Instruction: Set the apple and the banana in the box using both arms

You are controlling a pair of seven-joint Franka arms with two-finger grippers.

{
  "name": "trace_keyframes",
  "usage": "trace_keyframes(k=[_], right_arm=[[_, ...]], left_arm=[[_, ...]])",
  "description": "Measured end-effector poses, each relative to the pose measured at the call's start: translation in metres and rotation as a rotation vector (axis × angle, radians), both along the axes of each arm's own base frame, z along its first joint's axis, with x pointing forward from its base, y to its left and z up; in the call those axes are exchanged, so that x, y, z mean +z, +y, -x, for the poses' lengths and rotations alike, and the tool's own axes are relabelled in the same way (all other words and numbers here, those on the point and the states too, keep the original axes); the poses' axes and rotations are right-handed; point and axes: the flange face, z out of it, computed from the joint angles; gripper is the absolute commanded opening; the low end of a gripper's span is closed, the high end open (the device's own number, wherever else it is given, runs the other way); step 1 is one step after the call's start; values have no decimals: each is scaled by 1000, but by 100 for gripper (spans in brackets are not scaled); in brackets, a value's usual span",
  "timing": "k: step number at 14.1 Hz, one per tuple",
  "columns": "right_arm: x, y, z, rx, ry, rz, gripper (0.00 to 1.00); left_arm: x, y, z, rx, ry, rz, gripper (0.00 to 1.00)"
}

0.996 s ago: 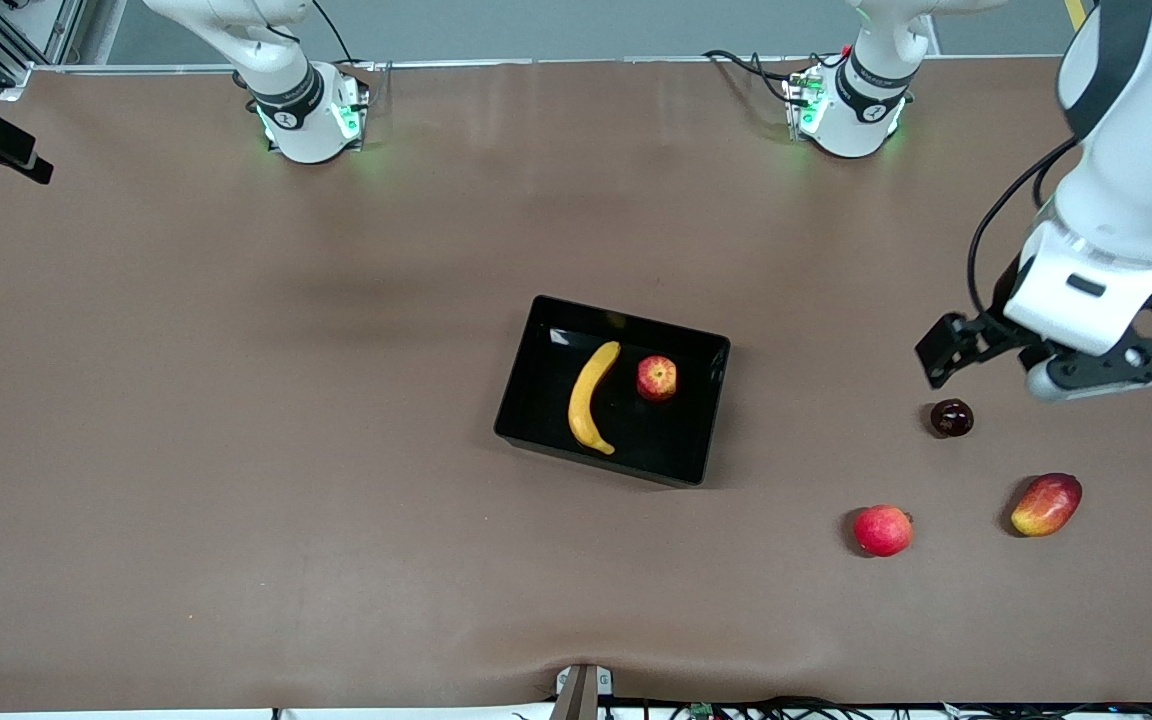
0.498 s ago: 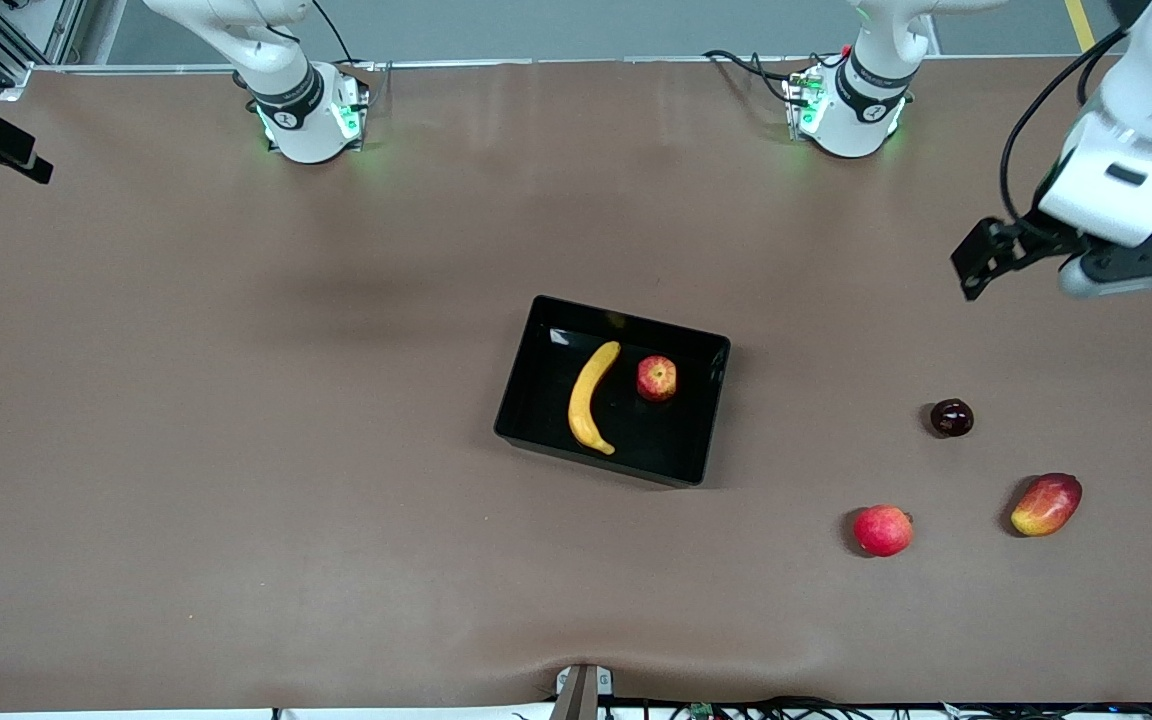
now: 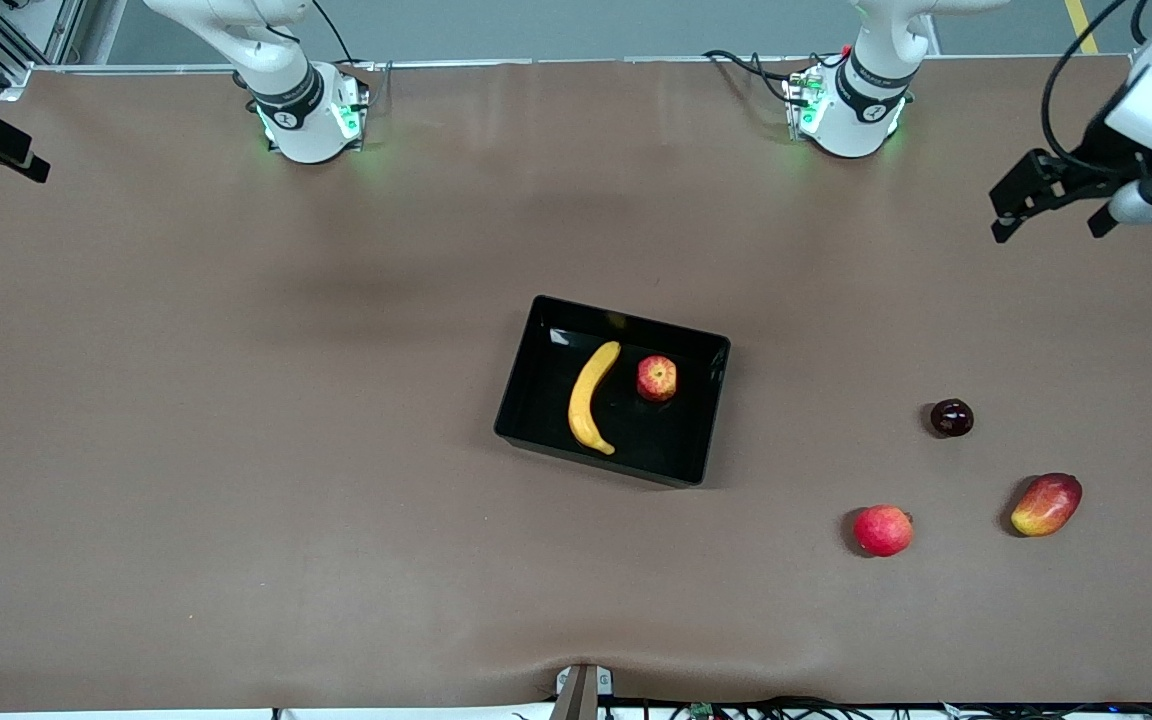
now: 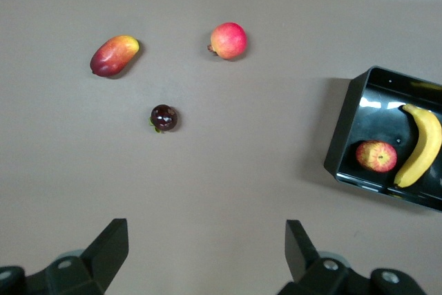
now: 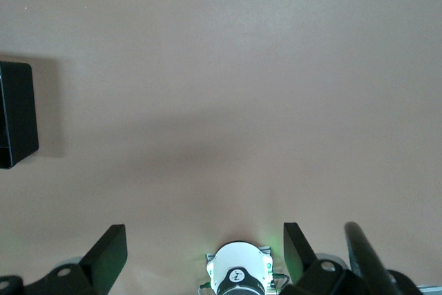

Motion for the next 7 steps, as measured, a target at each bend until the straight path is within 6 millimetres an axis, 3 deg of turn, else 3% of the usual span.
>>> trace_keyframes(k=[3, 7], right_arm=[[0, 0, 0, -1, 1, 0, 100], [0, -2, 0, -4, 2, 0, 100]], left_arm=[[0, -4, 3, -14, 1, 0, 100], [-1, 13, 1, -55, 9, 20, 100]])
